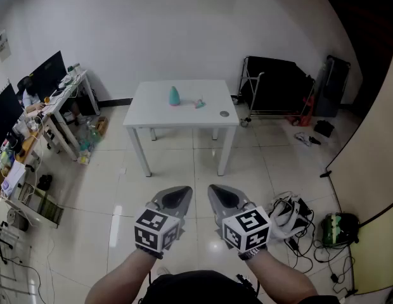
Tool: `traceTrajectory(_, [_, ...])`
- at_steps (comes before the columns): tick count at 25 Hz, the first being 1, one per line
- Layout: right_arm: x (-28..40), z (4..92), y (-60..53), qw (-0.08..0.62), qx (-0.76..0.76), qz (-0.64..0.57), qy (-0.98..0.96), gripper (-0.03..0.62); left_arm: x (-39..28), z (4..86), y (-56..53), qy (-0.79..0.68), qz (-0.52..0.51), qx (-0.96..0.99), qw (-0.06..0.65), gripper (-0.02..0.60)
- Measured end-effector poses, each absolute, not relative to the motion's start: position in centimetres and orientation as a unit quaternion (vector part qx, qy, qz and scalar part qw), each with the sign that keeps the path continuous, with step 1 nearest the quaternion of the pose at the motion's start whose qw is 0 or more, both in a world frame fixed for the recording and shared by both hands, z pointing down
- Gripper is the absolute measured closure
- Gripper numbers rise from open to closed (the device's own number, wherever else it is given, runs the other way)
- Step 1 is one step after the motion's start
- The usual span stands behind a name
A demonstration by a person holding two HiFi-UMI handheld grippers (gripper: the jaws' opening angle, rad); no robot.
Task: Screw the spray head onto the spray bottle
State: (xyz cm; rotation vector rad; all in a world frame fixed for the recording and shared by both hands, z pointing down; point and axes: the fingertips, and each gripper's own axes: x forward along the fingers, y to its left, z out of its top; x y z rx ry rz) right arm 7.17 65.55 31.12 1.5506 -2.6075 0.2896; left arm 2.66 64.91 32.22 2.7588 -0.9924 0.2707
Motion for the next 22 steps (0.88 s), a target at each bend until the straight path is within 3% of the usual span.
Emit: traceTrajectory(22, [7.1, 31.6, 64.2, 0.055, 0.508, 0.092, -0.854, 0.603, 2.8, 32.6, 63.4, -0.334, 0.082, 0.933, 0.102, 0.566])
